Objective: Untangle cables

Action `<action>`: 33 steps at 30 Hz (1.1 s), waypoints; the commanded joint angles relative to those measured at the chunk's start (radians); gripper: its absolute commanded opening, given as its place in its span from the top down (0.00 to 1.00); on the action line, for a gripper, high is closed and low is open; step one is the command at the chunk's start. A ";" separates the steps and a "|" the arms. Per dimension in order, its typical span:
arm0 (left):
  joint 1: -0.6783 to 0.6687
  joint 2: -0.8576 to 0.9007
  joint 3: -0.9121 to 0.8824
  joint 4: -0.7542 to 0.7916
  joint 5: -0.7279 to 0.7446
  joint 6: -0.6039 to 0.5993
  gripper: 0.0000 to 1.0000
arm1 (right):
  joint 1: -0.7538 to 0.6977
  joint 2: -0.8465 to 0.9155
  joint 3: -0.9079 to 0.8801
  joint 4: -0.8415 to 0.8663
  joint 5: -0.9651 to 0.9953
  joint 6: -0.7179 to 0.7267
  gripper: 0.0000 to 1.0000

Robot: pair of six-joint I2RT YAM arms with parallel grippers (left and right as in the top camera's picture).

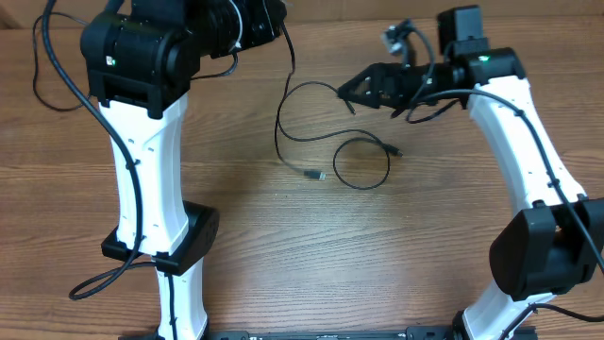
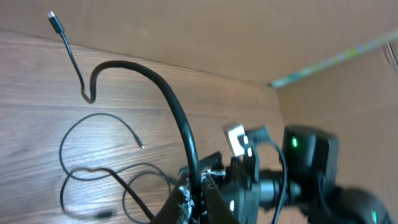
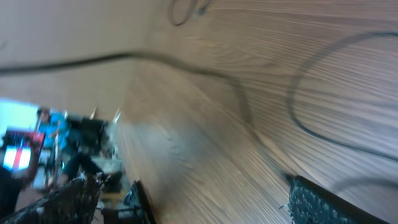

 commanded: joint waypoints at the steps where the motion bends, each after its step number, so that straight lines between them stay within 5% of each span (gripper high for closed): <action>1: 0.023 0.006 -0.029 0.000 -0.068 -0.087 0.96 | 0.042 -0.106 0.004 0.035 -0.013 -0.046 0.05; 15: 0.023 0.006 -0.192 -0.004 0.193 -0.319 0.96 | 0.257 -0.253 0.005 0.254 0.454 0.138 0.06; 31: 0.055 0.006 -0.192 0.023 0.342 -0.454 0.96 | 0.275 -0.251 0.004 0.281 0.505 0.149 0.42; 33: 0.064 0.006 -0.192 0.027 0.344 -0.464 0.96 | 0.275 -0.251 0.004 0.279 0.507 0.149 0.52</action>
